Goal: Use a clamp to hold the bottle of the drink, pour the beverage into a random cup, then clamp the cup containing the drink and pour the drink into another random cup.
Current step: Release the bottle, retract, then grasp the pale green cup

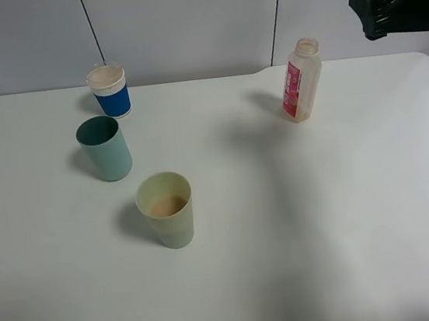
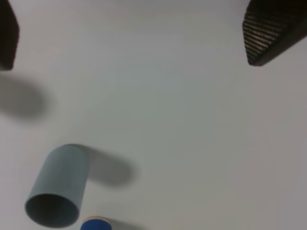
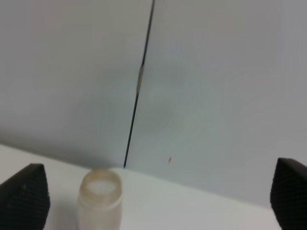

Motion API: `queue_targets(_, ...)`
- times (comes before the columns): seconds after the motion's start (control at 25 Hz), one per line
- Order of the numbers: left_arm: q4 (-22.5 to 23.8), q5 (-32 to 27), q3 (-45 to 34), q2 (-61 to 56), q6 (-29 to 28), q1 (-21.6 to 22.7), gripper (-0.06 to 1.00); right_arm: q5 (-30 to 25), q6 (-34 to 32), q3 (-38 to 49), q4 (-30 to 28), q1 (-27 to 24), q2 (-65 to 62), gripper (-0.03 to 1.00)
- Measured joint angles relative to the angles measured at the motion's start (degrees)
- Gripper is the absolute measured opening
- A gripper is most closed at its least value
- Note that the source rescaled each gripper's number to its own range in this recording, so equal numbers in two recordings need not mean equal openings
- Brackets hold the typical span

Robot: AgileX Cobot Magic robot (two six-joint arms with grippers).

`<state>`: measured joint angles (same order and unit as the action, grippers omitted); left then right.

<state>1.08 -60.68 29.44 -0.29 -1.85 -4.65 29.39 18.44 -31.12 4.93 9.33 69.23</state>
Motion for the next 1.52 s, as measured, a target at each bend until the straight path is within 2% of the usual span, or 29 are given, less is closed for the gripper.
queue_targets(0.08, 0.0, 0.0, 0.0, 0.0, 0.0, 0.0, 0.95, -1.9, -0.6, 0.0, -0.3, 0.0, -1.4, 0.84)
queue_targets(0.12, 0.0, 0.0, 0.0, 0.0, 0.0, 0.0, 0.95, -7.1, -1.8, 0.0, -1.5, 0.0, -3.8, 0.84)
queue_targets(0.16, 0.0, 0.0, 0.0, 0.0, 0.0, 0.0, 0.95, -9.9, -2.3, 0.0, -2.1, 0.0, -5.2, 0.84)
queue_targets(0.28, 0.0, 0.0, 0.0, 0.0, 0.0, 0.0, 0.95, -12.3, -2.5, 0.0, -2.4, 0.0, -6.1, 0.84)
queue_targets(0.48, 0.0, 0.0, 0.0, 0.0, 0.0, 0.0, 0.95, -22.1, -2.9, 0.0, -2.9, 0.0, -11.0, 0.85)
queue_targets(0.64, 0.0, 0.0, 0.0, 0.0, 0.0, 0.0, 0.95, -23.5, -3.8, 0.0, -2.9, 0.0, -12.1, 0.88)
queue_targets(0.72, 0.0, 0.0, 0.0, 0.0, 0.0, 0.0, 0.95, -28.8, -4.6, 0.0, -3.0, 0.0, -14.0, 0.97)
queue_targets(0.8, 0.0, 0.0, 0.0, 0.0, 0.0, 0.0, 0.95, -32.5, -5.1, 0.0, -3.6, 0.0, -14.6, 0.98)
queue_targets(1.0, 0.0, 0.0, 0.0, 0.0, 0.0, 0.0, 0.95, -38.9, -8.0, 0.0, -5.8, 0.0, -16.5, 0.99)
queue_targets(1.08, 0.0, 0.0, 0.0, 0.0, 0.0, 0.0, 0.95, -43.9, -11.3, 0.0, -7.2, 0.0, -18.1, 0.99)
queue_targets(1.12, 0.0, 0.0, 0.0, 0.0, 0.0, 0.0, 0.95, -43.9, -11.3, 0.0, -7.2, 0.0, -18.1, 0.99)
queue_targets(1.2, 0.0, 0.0, 0.0, 0.0, 0.0, 0.0, 0.95, -51.6, -13.2, 0.0, -8.5, 0.0, -22.3, 1.00)
queue_targets(1.24, 0.0, 0.0, 0.0, 0.0, 0.0, 0.0, 0.95, -51.6, -13.2, 0.0, -8.5, 0.0, -22.3, 1.00)
queue_targets(1.32, 0.0, 0.0, 0.0, 0.0, 0.0, 0.0, 0.95, -56.4, -13.2, 0.0, -9.0, 0.0, -25.8, 1.00)
queue_targets(1.52, 0.0, 0.0, 0.0, 0.0, 0.0, 0.0, 0.95, -61.7, -13.2, 0.0, -9.1, 0.0, -28.4, 1.00)
